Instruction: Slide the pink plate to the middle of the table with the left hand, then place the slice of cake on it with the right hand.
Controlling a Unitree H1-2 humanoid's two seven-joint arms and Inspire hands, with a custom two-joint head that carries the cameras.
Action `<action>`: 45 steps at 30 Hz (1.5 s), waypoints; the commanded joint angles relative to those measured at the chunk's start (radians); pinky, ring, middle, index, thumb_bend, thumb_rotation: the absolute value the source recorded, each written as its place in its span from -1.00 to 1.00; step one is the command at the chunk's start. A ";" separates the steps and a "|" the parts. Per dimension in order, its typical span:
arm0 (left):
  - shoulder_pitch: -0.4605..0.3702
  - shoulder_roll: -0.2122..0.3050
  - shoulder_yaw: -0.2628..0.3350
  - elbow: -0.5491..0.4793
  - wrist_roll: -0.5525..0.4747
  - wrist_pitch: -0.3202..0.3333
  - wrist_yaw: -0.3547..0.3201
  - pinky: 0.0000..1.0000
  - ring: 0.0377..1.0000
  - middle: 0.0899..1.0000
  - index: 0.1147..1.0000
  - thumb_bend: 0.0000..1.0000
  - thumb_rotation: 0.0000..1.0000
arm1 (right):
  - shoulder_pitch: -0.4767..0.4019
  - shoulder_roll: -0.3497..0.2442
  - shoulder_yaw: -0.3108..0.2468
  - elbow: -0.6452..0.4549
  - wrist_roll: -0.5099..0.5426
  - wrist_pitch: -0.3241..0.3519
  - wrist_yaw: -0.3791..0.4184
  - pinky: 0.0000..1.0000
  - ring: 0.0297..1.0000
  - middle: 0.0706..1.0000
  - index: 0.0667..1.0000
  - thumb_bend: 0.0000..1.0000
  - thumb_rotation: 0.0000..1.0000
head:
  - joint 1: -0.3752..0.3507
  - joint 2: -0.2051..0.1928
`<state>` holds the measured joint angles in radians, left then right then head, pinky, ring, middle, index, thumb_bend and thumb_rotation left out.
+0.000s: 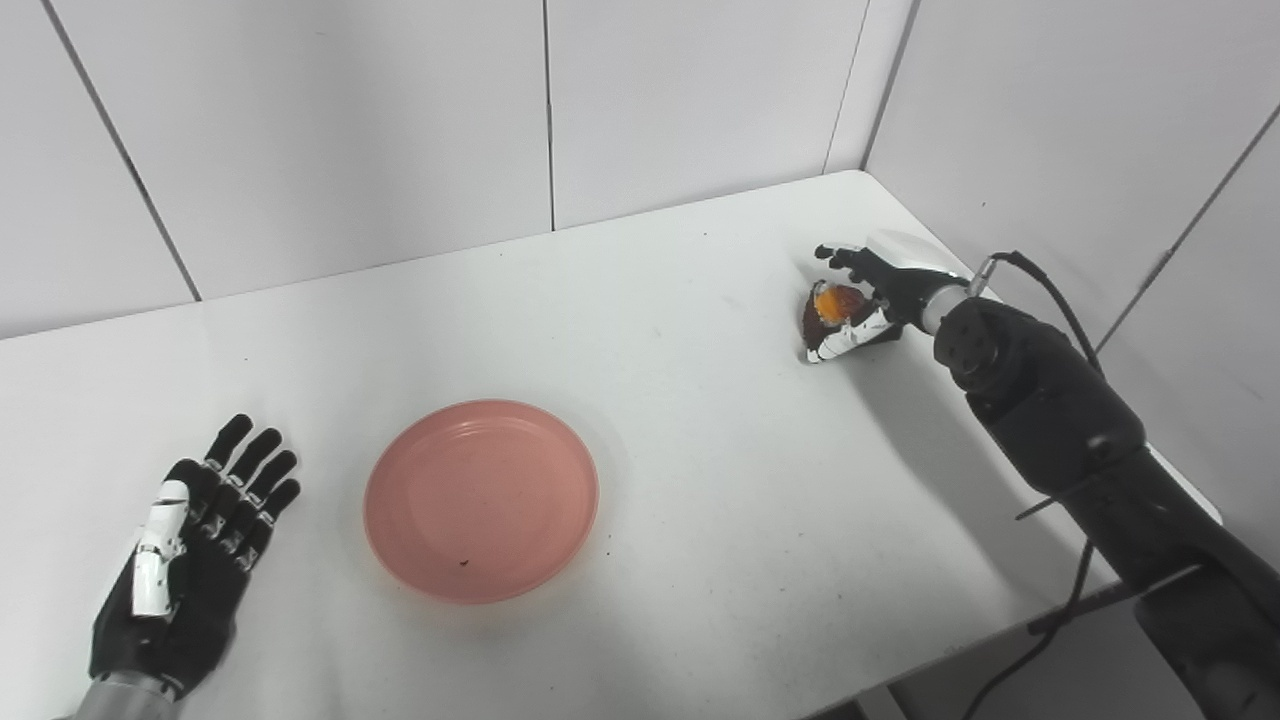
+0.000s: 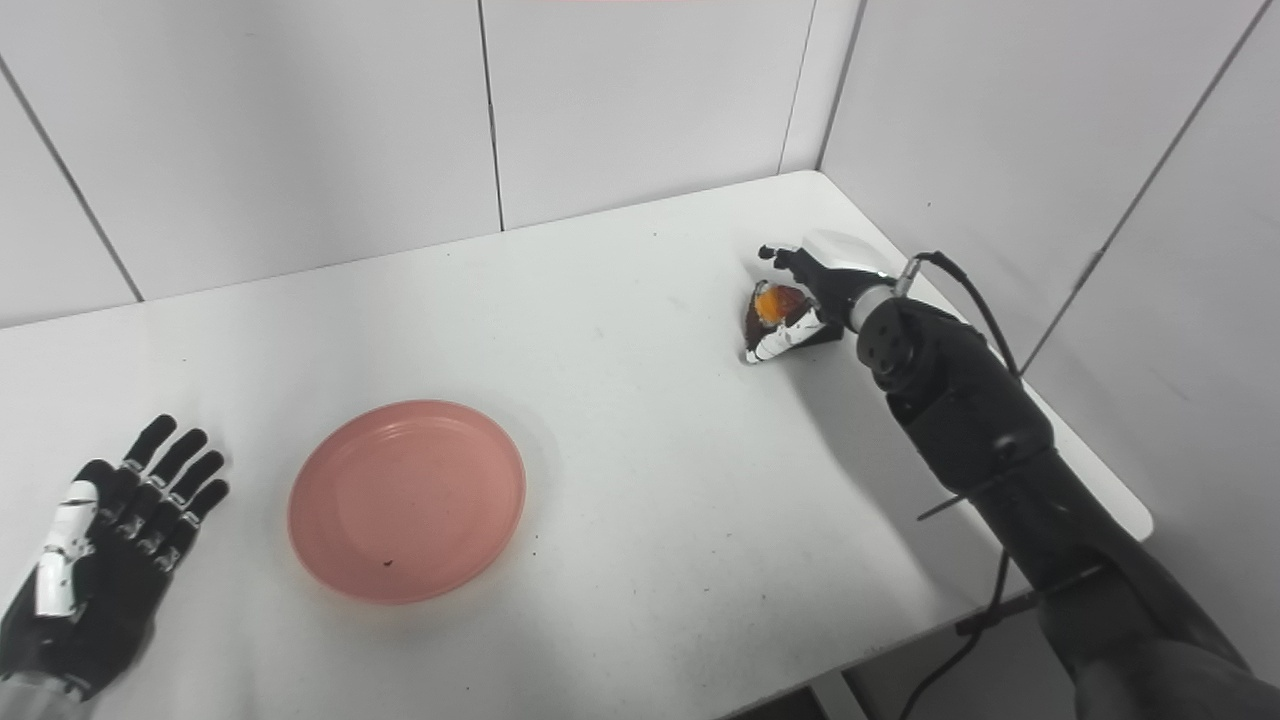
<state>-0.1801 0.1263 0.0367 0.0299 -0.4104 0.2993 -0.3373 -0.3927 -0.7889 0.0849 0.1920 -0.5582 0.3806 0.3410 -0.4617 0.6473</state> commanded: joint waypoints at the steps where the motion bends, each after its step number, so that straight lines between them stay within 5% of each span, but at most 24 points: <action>1: 0.029 0.014 0.001 0.013 0.001 0.056 0.012 0.94 0.89 0.90 0.87 -0.20 1.00 | -0.042 -0.016 -0.014 -0.004 -0.002 -0.039 -0.043 0.43 0.64 0.70 0.74 0.87 -0.48 | 0.001 0.000; 7: 0.034 0.015 0.000 0.000 0.001 0.061 0.014 0.94 0.90 0.90 0.87 -0.20 1.00 | -0.051 0.013 -0.031 0.026 0.034 -0.042 -0.080 0.29 0.38 0.47 0.59 0.78 -0.69 | 0.003 0.007; 15: 0.039 0.017 -0.001 -0.020 0.001 0.065 0.014 0.88 0.87 0.88 0.85 -0.17 1.00 | -0.088 0.001 0.039 0.086 -0.011 -0.035 -0.075 0.10 0.13 0.18 0.20 0.60 -1.00 | 0.003 0.015; 17: 0.039 0.018 -0.001 -0.022 -0.001 0.068 0.014 0.91 0.89 0.89 0.87 -0.20 1.00 | -0.095 -0.001 0.056 0.092 -0.031 -0.020 -0.076 -0.11 -0.17 -0.03 0.09 0.17 -1.00 | 0.003 0.015; 19: 0.039 0.019 -0.001 -0.022 -0.001 0.068 0.012 0.92 0.89 0.90 0.88 -0.21 1.00 | -0.098 0.000 0.061 0.103 -0.038 -0.020 -0.082 -0.20 -0.26 -0.09 0.07 0.05 -1.00 | 0.003 0.015; 37: 0.032 0.007 0.004 -0.005 0.000 0.066 0.010 0.93 0.90 0.90 0.89 -0.22 1.00 | -0.078 -0.019 0.026 0.058 -0.007 -0.031 -0.081 -0.21 -0.27 -0.09 0.05 0.02 -1.00 | 0.012 0.011; 45: 0.028 -0.008 -0.010 -0.004 0.013 0.060 0.016 0.94 0.91 0.91 0.89 -0.20 1.00 | -0.071 -0.036 0.018 -0.185 -0.022 0.039 0.010 -0.22 -0.27 -0.07 0.05 0.02 -1.00 | 0.041 0.005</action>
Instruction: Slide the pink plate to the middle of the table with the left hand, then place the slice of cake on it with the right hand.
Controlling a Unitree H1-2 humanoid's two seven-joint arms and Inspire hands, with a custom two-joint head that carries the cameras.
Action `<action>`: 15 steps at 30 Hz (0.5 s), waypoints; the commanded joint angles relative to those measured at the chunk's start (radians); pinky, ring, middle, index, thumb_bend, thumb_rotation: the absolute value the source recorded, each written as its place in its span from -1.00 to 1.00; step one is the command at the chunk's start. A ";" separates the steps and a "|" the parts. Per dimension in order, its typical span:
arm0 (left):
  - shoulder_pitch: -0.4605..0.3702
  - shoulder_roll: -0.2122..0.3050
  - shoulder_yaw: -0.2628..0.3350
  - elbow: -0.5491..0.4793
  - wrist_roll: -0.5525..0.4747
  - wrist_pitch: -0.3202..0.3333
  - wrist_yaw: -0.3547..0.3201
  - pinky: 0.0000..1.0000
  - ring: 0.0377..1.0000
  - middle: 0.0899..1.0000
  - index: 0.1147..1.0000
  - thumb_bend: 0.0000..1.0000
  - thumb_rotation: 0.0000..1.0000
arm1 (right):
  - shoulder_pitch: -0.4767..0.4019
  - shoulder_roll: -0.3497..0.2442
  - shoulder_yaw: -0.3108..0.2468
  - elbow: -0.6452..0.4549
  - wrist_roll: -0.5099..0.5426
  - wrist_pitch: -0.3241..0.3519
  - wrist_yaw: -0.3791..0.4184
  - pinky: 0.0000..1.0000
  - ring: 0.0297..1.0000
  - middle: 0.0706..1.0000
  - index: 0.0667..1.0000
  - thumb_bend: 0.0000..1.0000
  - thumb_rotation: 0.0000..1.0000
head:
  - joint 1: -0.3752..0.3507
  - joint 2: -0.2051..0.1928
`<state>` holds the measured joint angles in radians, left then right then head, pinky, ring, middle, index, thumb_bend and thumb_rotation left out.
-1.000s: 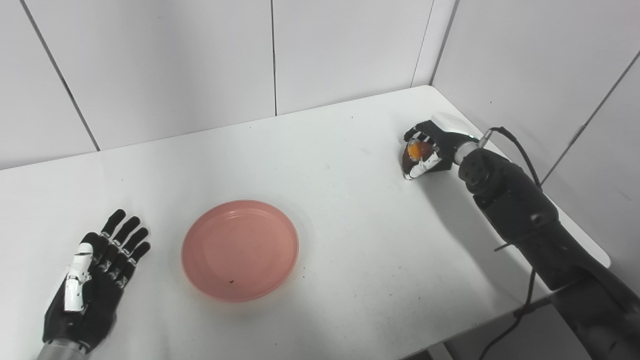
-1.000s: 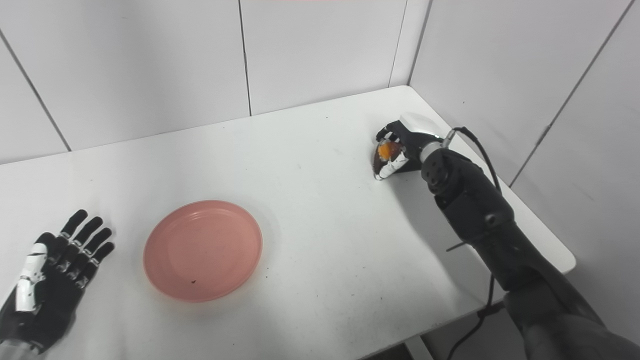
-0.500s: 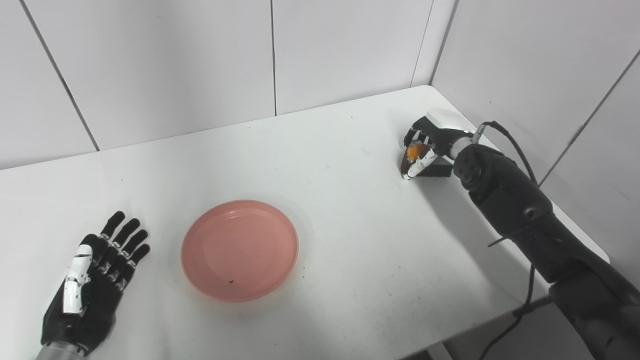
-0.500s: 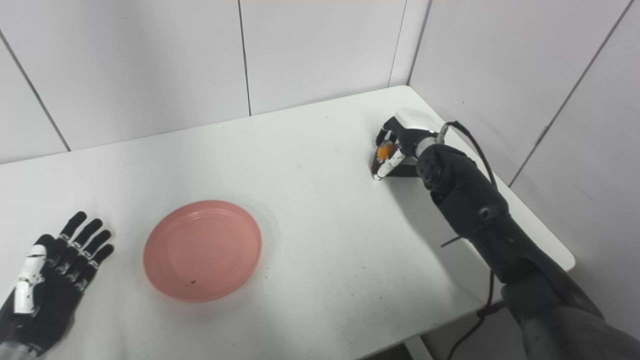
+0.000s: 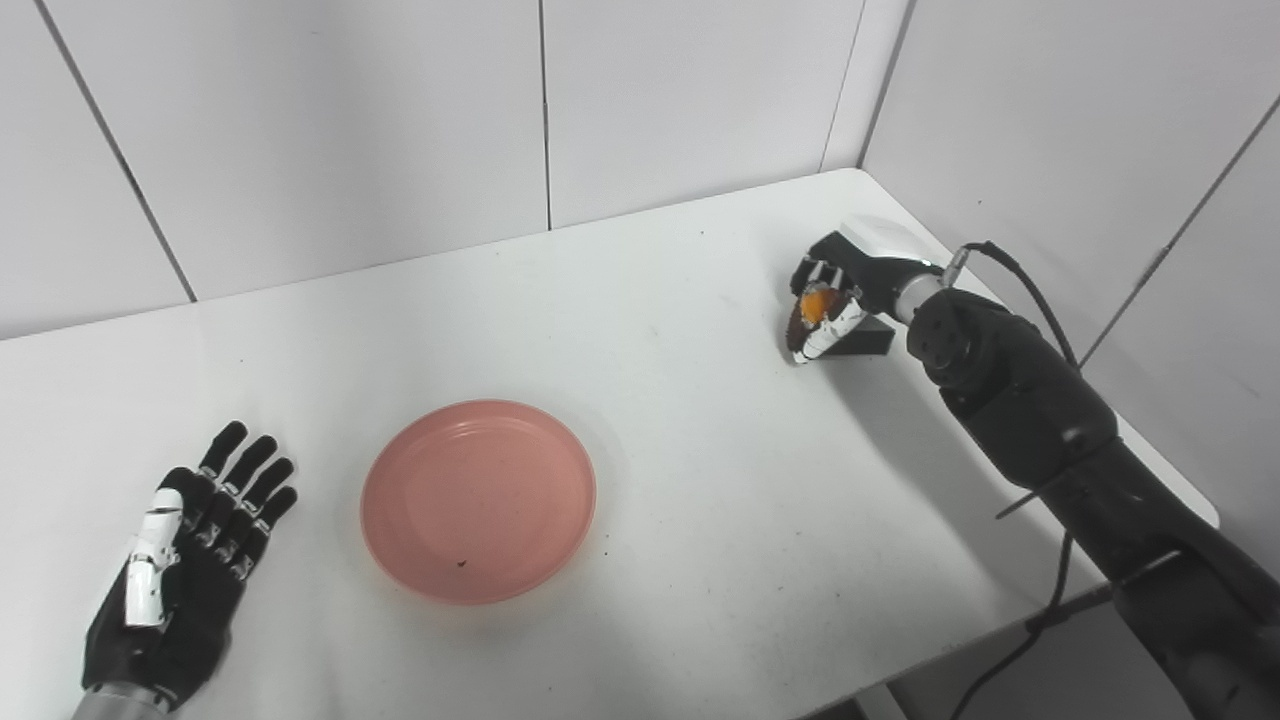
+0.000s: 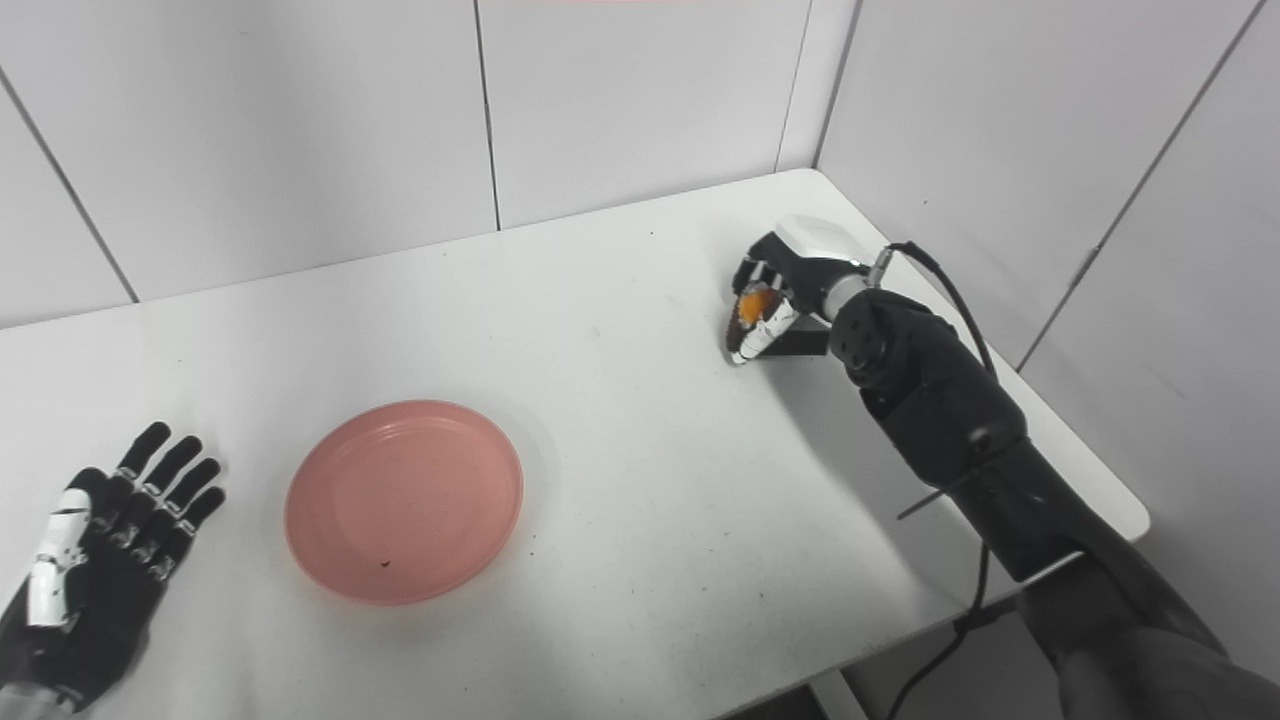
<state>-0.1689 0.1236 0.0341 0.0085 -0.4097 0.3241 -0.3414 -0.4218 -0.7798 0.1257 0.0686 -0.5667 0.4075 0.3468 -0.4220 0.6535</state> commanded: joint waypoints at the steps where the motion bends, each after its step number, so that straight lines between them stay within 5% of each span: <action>1: 0.017 -0.009 -0.009 0.012 0.013 0.038 0.024 0.94 0.91 0.91 0.89 -0.20 1.00 | -0.043 -0.048 -0.023 -0.085 -0.016 0.013 0.013 -0.21 -0.27 -0.06 0.05 0.02 -1.00 | 0.003 -0.002; 7: 0.014 -0.017 -0.027 0.027 0.030 0.017 0.029 0.95 0.92 0.92 0.91 -0.21 1.00 | -0.080 -0.049 -0.005 -0.267 -0.060 0.054 0.121 -0.25 -0.27 -0.06 0.05 0.02 -1.00 | 0.029 -0.006; 15: 0.005 -0.041 -0.044 0.053 0.052 -0.014 0.034 0.94 0.92 0.93 0.93 -0.23 1.00 | -0.144 -0.005 0.031 -0.373 -0.104 0.053 0.230 -0.28 -0.29 -0.08 0.08 0.01 -1.00 | 0.082 -0.013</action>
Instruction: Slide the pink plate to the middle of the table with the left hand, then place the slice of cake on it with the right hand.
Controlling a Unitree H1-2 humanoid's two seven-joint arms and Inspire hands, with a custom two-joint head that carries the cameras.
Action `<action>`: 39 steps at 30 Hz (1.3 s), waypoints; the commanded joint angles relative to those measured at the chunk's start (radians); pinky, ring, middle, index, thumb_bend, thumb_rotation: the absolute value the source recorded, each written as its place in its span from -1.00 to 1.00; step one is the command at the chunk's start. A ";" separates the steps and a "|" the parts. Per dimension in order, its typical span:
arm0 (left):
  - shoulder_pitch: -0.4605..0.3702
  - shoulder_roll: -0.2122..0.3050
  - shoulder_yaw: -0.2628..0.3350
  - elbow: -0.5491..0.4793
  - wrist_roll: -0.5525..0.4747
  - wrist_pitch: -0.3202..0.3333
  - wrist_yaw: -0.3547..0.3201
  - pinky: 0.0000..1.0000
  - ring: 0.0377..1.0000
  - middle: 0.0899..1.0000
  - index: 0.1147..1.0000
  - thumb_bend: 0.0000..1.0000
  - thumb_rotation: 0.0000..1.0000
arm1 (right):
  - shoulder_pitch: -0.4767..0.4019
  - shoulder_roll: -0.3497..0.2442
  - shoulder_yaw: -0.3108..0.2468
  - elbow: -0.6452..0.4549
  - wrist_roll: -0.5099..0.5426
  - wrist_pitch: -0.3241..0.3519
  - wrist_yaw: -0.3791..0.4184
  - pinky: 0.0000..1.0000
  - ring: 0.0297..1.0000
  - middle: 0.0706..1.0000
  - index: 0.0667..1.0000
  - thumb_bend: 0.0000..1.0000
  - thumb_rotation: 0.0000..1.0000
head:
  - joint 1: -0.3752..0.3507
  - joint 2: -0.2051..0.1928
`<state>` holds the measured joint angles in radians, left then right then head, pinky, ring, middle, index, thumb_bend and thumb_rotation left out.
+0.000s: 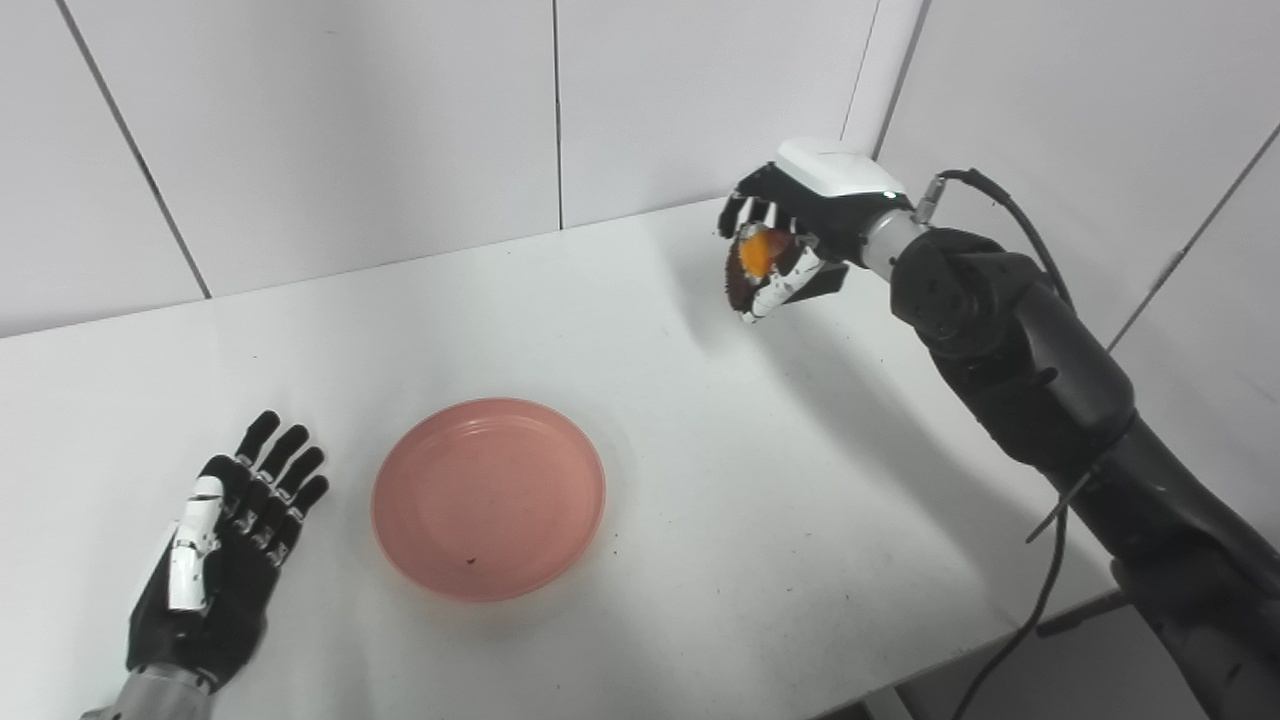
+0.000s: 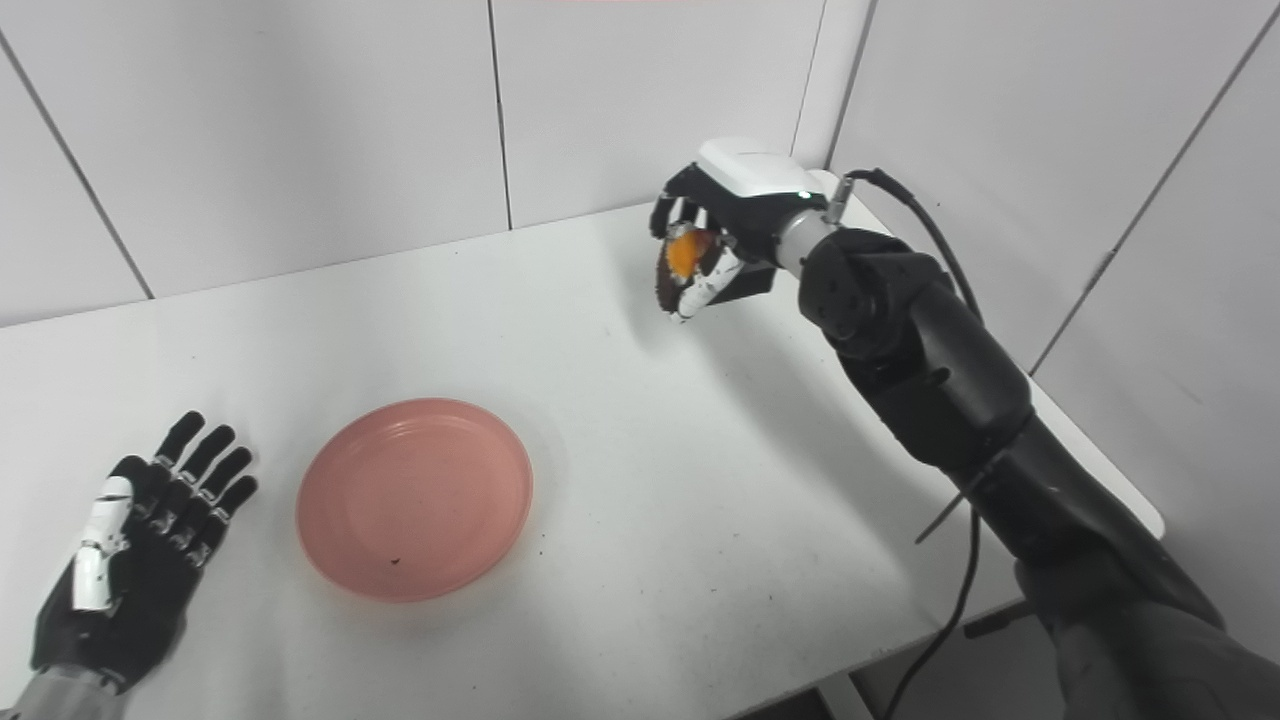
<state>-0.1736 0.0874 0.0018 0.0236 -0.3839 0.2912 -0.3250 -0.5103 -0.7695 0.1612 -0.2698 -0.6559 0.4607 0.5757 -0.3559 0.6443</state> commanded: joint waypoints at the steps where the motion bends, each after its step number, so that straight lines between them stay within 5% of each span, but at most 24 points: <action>1: 0.008 -0.009 -0.015 0.045 0.030 0.014 0.020 0.94 0.92 0.93 0.93 -0.23 1.00 | -0.065 -0.007 0.002 -0.042 -0.016 -0.008 0.006 -0.29 -0.30 -0.09 0.08 0.01 -1.00 | 0.027 -0.004; 20: -0.022 -0.109 -0.085 0.092 0.145 -0.009 0.110 0.92 0.88 0.90 0.88 -0.24 1.00 | -0.168 0.214 0.173 -0.038 -0.071 -0.105 0.038 -0.26 -0.30 -0.10 0.06 0.01 -1.00 | 0.273 -0.003; 39: -0.047 -0.164 -0.100 0.121 0.195 -0.034 0.143 0.85 0.85 0.86 0.83 -0.25 1.00 | -0.161 0.362 0.219 0.045 -0.063 -0.232 -0.010 -0.41 -0.27 -0.07 -0.05 0.03 -1.00 | 0.391 0.031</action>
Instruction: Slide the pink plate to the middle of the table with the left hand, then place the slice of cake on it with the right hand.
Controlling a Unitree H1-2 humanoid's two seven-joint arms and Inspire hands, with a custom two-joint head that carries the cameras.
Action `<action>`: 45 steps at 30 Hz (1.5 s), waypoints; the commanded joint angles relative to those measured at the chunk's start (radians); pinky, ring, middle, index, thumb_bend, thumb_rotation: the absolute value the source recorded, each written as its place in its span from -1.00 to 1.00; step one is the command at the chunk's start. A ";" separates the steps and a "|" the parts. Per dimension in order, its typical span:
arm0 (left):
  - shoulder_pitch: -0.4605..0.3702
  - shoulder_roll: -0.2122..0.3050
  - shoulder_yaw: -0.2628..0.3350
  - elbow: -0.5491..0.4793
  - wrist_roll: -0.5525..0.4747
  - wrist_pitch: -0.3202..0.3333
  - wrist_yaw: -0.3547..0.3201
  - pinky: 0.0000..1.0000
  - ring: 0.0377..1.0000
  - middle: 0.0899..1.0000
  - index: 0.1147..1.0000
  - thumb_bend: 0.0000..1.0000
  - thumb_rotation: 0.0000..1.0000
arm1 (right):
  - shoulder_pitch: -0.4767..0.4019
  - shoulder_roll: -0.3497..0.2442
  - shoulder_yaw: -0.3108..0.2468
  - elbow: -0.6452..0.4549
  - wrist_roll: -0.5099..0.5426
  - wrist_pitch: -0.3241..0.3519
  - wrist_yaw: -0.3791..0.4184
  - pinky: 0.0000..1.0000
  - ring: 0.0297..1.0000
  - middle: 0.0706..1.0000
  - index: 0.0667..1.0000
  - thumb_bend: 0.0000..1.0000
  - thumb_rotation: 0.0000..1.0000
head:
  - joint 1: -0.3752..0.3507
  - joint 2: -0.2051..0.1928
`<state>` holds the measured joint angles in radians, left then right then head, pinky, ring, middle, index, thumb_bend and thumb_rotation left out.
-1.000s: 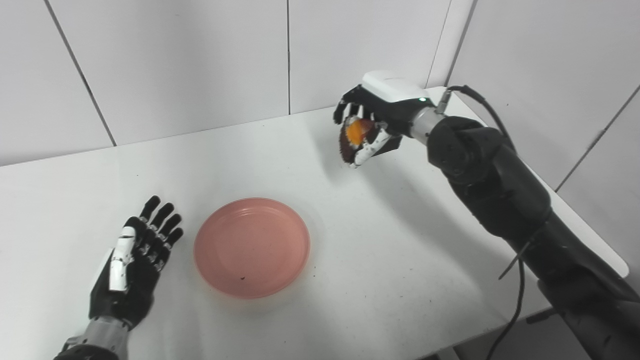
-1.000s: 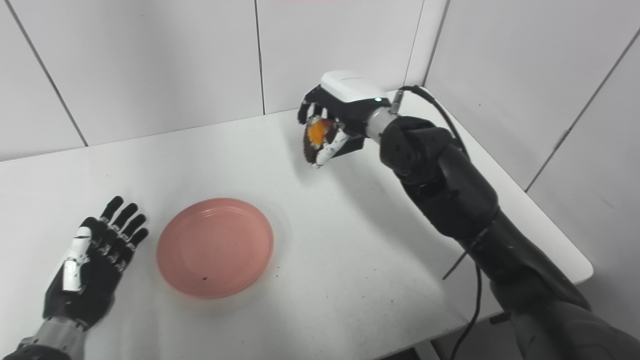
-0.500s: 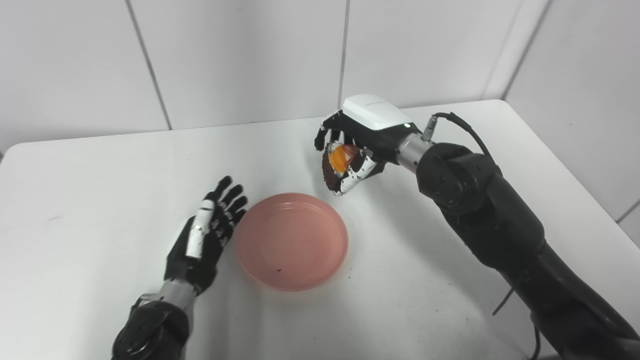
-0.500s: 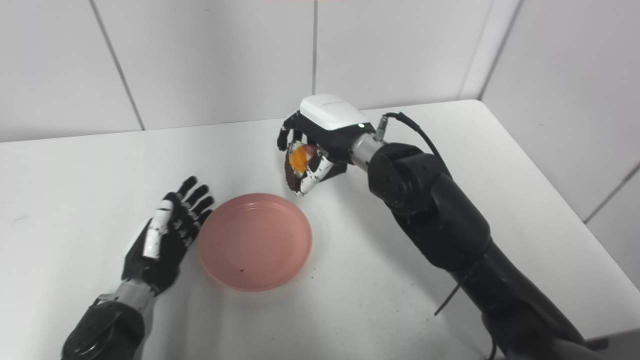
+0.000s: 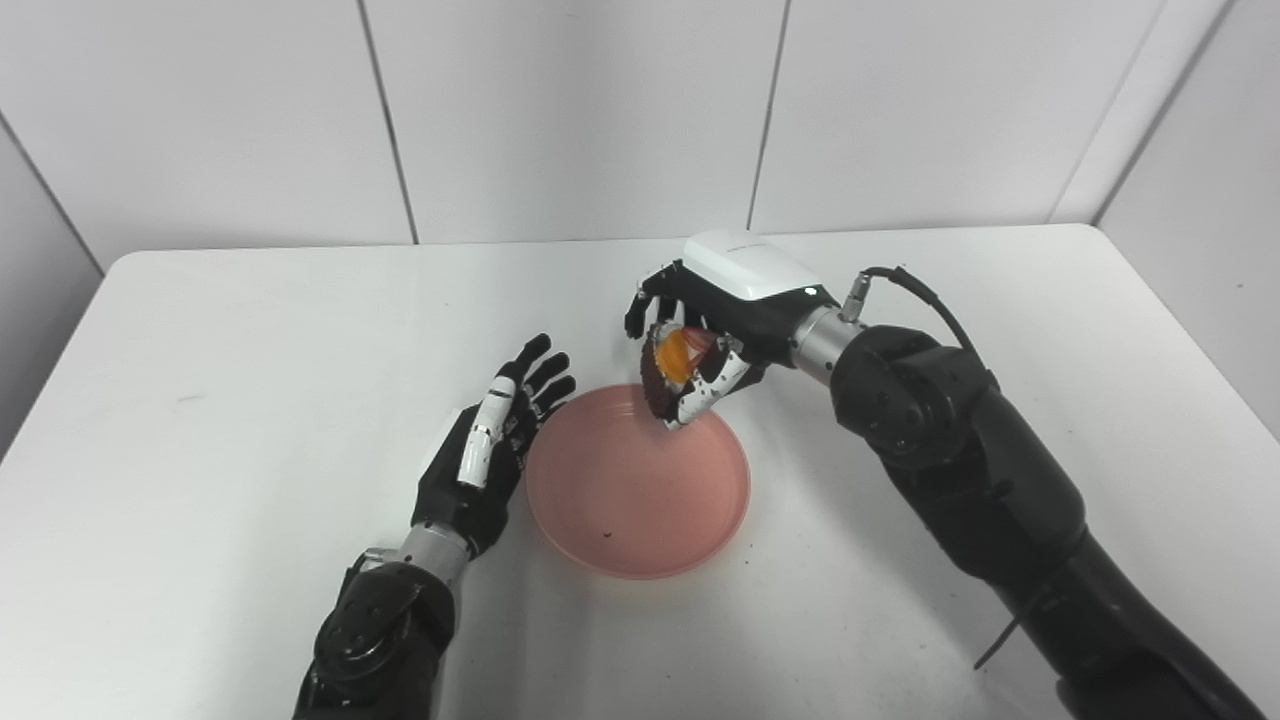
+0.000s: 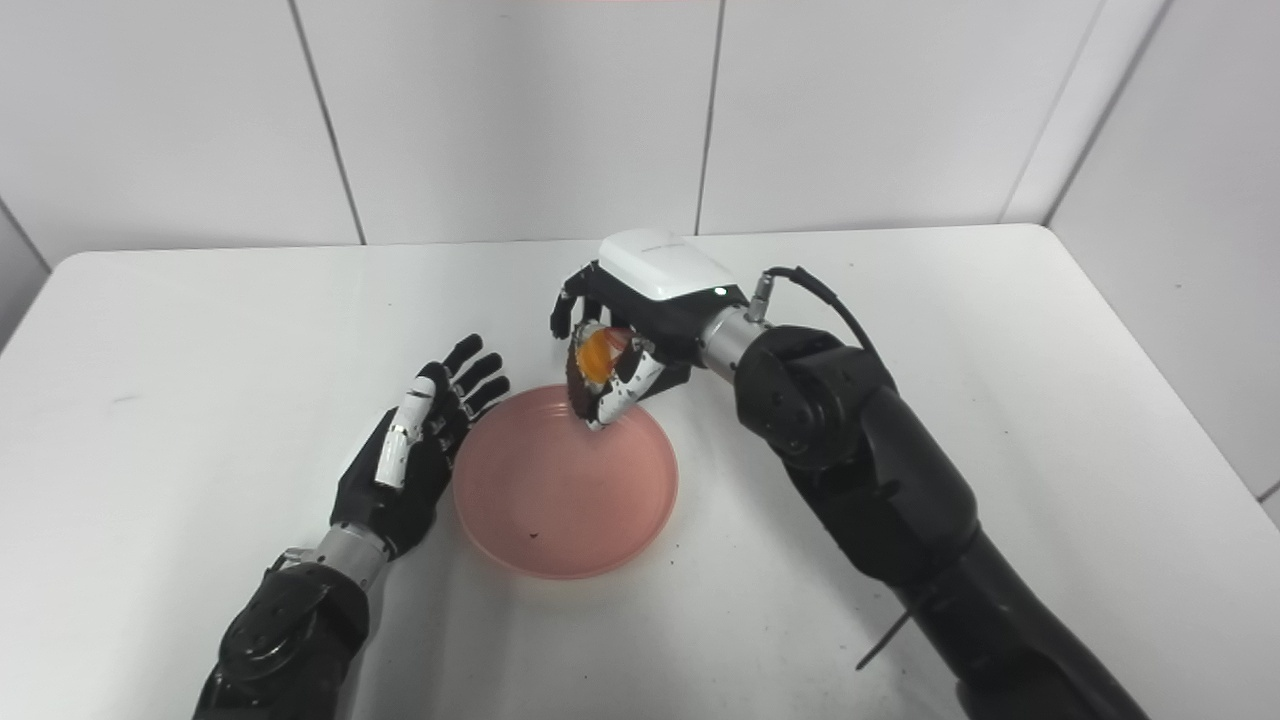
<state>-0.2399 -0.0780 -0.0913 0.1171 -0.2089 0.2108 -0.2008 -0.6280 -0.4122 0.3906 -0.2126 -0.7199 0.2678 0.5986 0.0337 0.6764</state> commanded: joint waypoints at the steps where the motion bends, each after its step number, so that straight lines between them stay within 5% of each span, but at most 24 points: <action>1: 0.020 0.000 -0.007 0.025 0.021 0.048 0.020 0.85 0.85 0.87 0.83 -0.25 1.00 | -0.041 0.012 -0.006 -0.012 -0.004 -0.040 -0.033 -0.39 -0.31 -0.11 0.01 0.02 -1.00 | 0.001 0.000; 45: 0.018 0.000 -0.008 -0.009 0.041 0.067 0.034 0.85 0.83 0.85 0.83 -0.23 1.00 | 0.115 0.102 0.078 0.066 -0.056 -0.029 -0.025 -0.41 -0.21 -0.05 -0.10 0.03 -1.00 | 0.010 0.035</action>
<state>-0.2385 -0.0796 -0.0951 0.0965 -0.1850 0.2251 -0.1840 -0.4901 -0.3165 0.4774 -0.1437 -0.7697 0.2514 0.5998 0.0430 0.7102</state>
